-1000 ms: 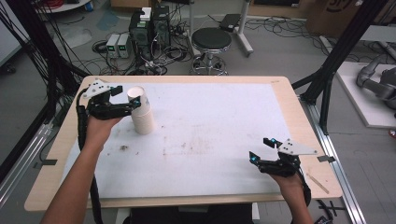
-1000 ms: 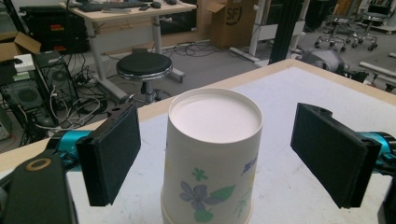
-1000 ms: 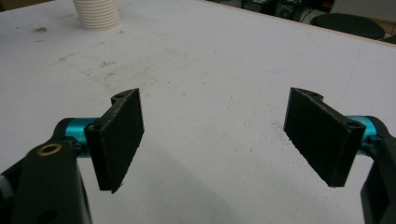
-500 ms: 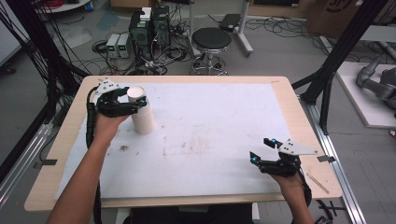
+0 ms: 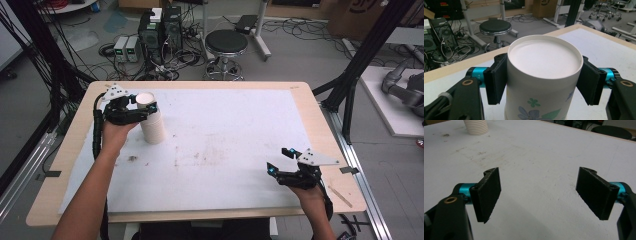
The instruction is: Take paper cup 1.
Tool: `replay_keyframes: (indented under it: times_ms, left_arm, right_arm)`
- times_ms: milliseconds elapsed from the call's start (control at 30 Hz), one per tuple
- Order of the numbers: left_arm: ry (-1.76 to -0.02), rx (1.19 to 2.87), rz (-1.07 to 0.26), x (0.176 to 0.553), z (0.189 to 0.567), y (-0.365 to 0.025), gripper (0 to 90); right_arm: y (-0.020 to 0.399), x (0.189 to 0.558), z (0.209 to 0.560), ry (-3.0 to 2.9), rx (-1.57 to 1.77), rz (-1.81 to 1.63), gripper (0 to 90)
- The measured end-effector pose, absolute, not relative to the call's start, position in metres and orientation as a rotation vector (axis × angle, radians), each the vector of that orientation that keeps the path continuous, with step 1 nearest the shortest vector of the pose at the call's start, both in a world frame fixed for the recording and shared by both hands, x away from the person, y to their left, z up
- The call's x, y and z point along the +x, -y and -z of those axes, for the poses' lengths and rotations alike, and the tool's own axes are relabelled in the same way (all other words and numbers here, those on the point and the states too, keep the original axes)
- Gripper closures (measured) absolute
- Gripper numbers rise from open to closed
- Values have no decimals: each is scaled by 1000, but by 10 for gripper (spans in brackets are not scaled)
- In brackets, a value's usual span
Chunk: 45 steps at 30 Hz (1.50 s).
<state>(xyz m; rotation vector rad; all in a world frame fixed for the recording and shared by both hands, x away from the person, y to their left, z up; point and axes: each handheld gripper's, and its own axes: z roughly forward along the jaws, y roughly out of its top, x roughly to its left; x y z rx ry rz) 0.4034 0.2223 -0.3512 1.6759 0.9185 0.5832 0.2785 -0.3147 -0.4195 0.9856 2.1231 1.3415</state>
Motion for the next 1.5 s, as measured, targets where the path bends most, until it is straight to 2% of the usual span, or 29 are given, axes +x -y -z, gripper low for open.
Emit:
replay_keyframes:
  times_ms: [400, 867, 1100, 1500]
  left_arm:
    - [-903, 1614, -604, 393, 333, -227, 338]
    - [-846, 1481, -685, 374, 281, -235, 345]
    - [-818, 1451, -719, 359, 267, -241, 349]
    - [-729, 1477, -553, 326, 287, -236, 348]
  right_arm:
    - [312, 283, 421, -2139, 968, -1357, 206]
    - [310, 283, 418, -2150, 949, -1367, 206]
    - [309, 282, 418, -2148, 953, -1368, 207]
    - [312, 277, 418, -2149, 969, -1362, 207]
